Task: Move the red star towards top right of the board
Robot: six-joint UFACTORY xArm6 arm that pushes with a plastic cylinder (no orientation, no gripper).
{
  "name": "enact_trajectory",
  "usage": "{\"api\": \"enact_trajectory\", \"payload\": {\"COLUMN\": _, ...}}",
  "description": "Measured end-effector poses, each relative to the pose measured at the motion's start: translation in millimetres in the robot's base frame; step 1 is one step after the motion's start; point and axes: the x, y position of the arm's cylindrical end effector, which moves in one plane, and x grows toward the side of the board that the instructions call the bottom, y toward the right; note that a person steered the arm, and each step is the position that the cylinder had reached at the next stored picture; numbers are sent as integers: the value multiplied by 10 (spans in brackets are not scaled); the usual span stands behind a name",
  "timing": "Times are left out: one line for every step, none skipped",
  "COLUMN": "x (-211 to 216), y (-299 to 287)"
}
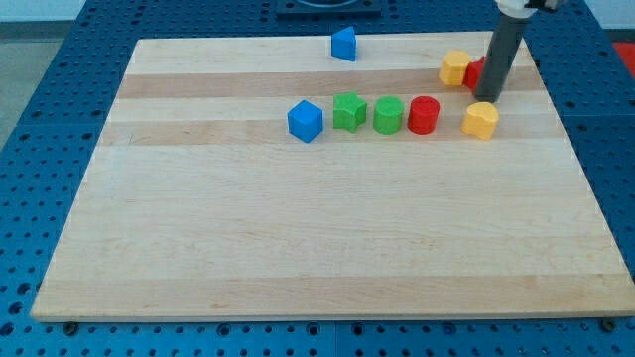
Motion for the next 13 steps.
{"api": "enact_trajectory", "payload": {"x": -46, "y": 0}}
{"api": "enact_trajectory", "payload": {"x": -140, "y": 14}}
{"api": "enact_trajectory", "payload": {"x": -219, "y": 133}}
{"api": "enact_trajectory", "payload": {"x": -236, "y": 403}}
{"api": "enact_trajectory", "payload": {"x": -373, "y": 544}}
{"api": "enact_trajectory", "payload": {"x": -443, "y": 352}}
{"api": "enact_trajectory", "payload": {"x": -443, "y": 149}}
{"api": "enact_trajectory", "payload": {"x": -443, "y": 8}}
{"api": "enact_trajectory", "payload": {"x": -443, "y": -89}}
{"api": "enact_trajectory", "payload": {"x": -385, "y": -210}}
{"api": "enact_trajectory", "payload": {"x": -198, "y": -355}}
{"api": "enact_trajectory", "payload": {"x": -173, "y": -577}}
{"api": "enact_trajectory", "payload": {"x": -213, "y": -652}}
